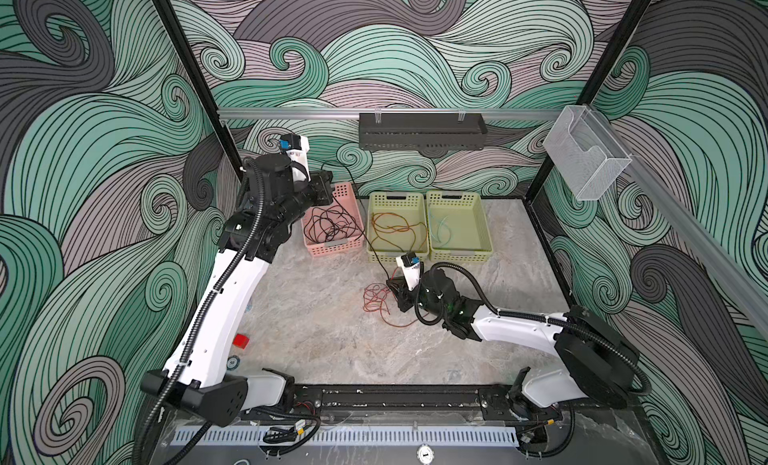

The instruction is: Untangle the cables

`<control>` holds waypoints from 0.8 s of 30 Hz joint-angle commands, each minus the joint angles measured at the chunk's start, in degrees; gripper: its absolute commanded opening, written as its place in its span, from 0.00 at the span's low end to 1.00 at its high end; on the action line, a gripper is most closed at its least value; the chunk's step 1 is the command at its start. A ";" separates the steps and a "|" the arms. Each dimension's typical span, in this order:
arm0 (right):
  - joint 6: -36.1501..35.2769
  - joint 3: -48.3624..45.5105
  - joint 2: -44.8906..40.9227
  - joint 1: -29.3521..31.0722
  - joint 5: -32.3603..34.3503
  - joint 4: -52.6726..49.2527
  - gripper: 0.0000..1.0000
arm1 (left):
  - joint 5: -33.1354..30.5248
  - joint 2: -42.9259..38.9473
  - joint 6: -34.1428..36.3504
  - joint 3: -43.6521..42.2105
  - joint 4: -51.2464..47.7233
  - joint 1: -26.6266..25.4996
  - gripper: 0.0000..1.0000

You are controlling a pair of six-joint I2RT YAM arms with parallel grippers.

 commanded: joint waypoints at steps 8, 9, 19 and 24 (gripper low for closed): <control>0.19 -1.85 -0.76 -0.80 -0.08 -6.92 0.61 | 8.30 8.31 -0.83 15.27 2.61 3.17 0.00; 0.26 -2.07 -1.26 -0.83 -0.44 -6.96 0.61 | 8.14 8.95 -0.37 15.38 2.68 3.21 0.00; 0.56 2.17 1.70 -0.82 -3.72 -6.13 0.64 | 5.76 14.90 1.84 23.72 2.74 4.00 0.00; 0.13 1.60 -1.81 -0.84 -3.37 -9.08 0.64 | 5.09 19.30 1.00 25.67 3.76 7.11 0.00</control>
